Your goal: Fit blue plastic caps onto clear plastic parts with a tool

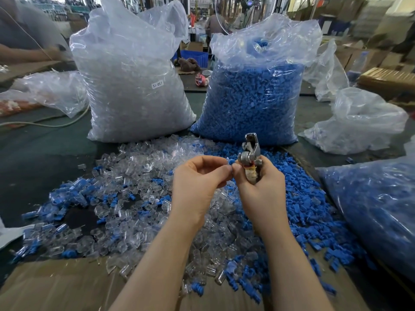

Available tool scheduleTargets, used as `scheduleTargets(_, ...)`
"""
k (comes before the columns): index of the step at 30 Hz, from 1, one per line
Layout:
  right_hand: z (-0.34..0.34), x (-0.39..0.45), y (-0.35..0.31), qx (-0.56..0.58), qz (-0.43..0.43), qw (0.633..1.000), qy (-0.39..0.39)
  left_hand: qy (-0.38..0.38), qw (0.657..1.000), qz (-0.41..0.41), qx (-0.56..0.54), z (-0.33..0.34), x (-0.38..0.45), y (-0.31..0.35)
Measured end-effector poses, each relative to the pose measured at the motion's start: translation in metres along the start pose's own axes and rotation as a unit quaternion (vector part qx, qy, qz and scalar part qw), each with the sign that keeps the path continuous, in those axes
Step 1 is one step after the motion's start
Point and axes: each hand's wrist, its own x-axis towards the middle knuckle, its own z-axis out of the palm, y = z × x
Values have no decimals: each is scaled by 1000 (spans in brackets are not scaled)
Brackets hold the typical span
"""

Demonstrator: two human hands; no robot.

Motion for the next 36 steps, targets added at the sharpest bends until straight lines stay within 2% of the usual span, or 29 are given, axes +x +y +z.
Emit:
scheduleTargets(13,-4,1,-4,18,32,997,-64,40,990,75,116,-2,2,-4)
scheduleTargets(22,-21,6,4,-82,32,983,-160,6,993,95,66,-9,6,-3)
scheduleTargets(36,-21,5,3,-100,17,970,-223,-71,988,118,75,-20,9,1)
